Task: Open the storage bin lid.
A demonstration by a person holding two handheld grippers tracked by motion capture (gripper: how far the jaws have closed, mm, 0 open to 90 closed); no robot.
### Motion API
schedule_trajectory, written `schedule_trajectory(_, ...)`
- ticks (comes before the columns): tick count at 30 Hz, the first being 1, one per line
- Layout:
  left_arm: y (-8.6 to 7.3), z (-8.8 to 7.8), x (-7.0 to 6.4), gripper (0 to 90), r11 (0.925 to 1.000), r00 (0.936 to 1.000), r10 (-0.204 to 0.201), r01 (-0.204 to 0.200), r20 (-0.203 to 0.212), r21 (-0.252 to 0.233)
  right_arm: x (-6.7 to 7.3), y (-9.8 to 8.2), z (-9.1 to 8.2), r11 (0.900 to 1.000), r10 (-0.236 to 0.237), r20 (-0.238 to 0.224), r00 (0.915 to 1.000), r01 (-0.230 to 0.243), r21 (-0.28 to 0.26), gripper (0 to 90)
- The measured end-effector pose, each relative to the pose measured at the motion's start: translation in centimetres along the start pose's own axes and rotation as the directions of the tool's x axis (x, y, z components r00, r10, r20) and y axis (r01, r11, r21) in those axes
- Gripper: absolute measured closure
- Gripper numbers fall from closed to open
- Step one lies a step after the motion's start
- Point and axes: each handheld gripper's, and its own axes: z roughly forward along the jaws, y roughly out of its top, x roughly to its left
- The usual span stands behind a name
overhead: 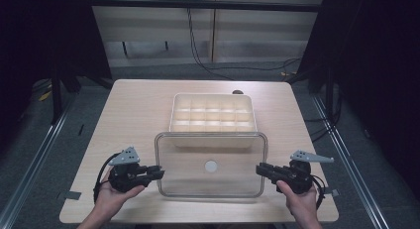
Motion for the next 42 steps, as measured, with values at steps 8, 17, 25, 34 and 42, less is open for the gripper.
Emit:
schedule_trajectory(8,-0.7,0.2,0.2,74.4,0.9997,0.9998,-0.019,0.019,-0.004,0.015,-0.1,-0.7,0.5,1.000,0.005,-0.020,0.9998,-0.005,0.020,73.1)
schedule_trajectory(17,-1.1,0.4,-0.1,73.2,0.9993,0.9996,-0.025,0.025,-0.013,0.026,-0.3,-1.3,0.5,0.999,0.019,-0.028,0.9994,-0.018,0.027,73.4)
schedule_trajectory(25,-1.6,0.3,-0.4,70.9,0.9994,0.9998,-0.020,0.020,-0.006,0.028,-0.2,-1.8,0.6,0.999,0.024,-0.022,0.9995,-0.023,0.042,73.4)
schedule_trajectory(34,-1.9,0.5,-0.3,68.8,0.9993,0.9997,-0.025,0.025,-0.007,0.027,-0.1,-2.1,1.0,0.998,0.013,-0.005,0.9999,-0.012,0.062,72.6)
schedule_trajectory(42,-1.8,0.9,-0.1,67.0,0.9989,0.9995,-0.030,0.031,-0.011,0.034,-0.2,-2.4,1.2,0.996,0.016,0.003,0.9999,-0.016,0.082,71.7)
